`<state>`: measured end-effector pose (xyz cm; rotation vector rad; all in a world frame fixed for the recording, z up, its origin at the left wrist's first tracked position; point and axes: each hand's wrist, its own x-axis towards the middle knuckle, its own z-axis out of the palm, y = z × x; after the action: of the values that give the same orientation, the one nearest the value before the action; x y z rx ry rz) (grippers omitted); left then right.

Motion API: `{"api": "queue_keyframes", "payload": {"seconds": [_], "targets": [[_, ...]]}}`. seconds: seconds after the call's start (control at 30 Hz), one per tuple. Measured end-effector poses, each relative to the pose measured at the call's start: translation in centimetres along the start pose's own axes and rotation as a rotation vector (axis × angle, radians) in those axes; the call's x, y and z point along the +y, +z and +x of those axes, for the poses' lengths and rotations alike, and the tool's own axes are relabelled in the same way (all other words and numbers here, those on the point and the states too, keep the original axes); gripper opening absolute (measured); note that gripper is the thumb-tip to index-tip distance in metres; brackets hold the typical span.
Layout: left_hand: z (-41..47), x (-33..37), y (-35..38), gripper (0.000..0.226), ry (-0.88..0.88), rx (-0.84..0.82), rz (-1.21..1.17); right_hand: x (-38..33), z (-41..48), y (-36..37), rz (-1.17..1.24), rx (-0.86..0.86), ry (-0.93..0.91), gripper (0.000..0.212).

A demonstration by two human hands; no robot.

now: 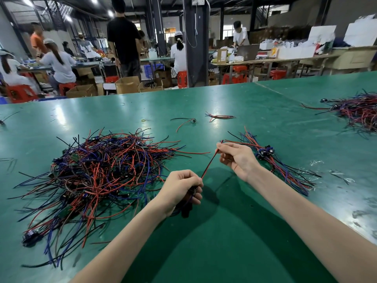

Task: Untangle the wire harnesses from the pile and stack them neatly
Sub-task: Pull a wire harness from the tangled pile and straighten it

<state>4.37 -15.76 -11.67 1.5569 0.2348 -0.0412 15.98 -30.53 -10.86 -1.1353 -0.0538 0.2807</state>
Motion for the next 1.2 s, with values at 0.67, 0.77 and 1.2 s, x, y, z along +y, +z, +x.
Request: {"api": "queue_keyframes", "payload": {"seconds": [0.67, 0.77, 1.2], "targets": [[-0.41, 0.14, 0.34, 0.025, 0.035, -0.064, 0.045, -0.37, -0.12, -0.39, 0.017, -0.059, -0.026, 0.010], [-0.57, 0.21, 0.49, 0.024, 0.030, -0.067, 0.044, -0.49, -0.07, -0.58, 0.015, -0.066, -0.014, 0.009], [-0.84, 0.35, 0.47, 0.022, 0.029, -0.077, 0.057, -0.43, 0.44, -1.06, -0.027, 0.013, -0.027, 0.007]]}}
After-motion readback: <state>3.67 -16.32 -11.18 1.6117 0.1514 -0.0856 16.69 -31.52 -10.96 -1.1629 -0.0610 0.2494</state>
